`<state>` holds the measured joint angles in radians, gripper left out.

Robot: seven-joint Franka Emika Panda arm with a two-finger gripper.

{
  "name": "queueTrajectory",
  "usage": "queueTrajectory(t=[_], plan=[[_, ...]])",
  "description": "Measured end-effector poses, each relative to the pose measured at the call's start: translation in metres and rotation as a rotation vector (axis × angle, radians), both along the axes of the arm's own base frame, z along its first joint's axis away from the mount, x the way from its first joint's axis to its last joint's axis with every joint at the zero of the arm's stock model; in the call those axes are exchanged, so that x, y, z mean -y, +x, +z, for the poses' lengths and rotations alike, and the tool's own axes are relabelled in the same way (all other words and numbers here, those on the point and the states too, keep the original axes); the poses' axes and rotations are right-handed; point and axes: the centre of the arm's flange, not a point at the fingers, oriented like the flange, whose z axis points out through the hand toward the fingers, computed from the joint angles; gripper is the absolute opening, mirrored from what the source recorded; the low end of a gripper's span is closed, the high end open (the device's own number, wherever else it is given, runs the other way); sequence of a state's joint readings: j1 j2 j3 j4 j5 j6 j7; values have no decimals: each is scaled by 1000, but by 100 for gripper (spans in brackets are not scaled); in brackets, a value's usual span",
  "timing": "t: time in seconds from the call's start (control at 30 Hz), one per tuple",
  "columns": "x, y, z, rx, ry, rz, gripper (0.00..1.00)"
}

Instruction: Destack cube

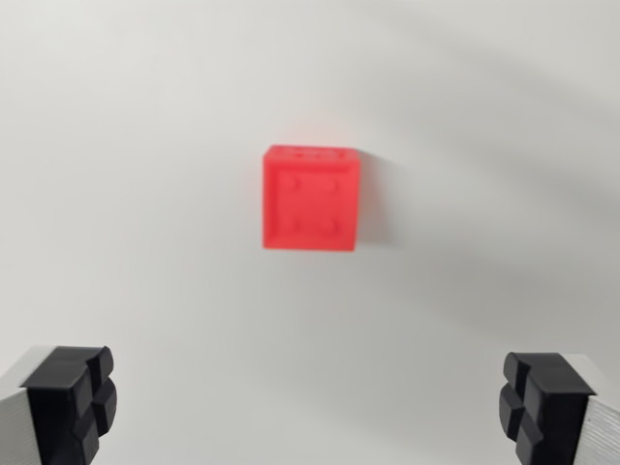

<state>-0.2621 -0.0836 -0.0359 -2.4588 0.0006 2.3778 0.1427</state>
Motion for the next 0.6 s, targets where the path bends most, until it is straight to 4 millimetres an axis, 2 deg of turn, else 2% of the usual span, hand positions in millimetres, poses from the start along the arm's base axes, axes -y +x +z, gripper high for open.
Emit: queueTrajectory(t=[0.4,0.6], plan=[[0,0,45,1,0,0,100],[0,0,60,0,1,0,100]])
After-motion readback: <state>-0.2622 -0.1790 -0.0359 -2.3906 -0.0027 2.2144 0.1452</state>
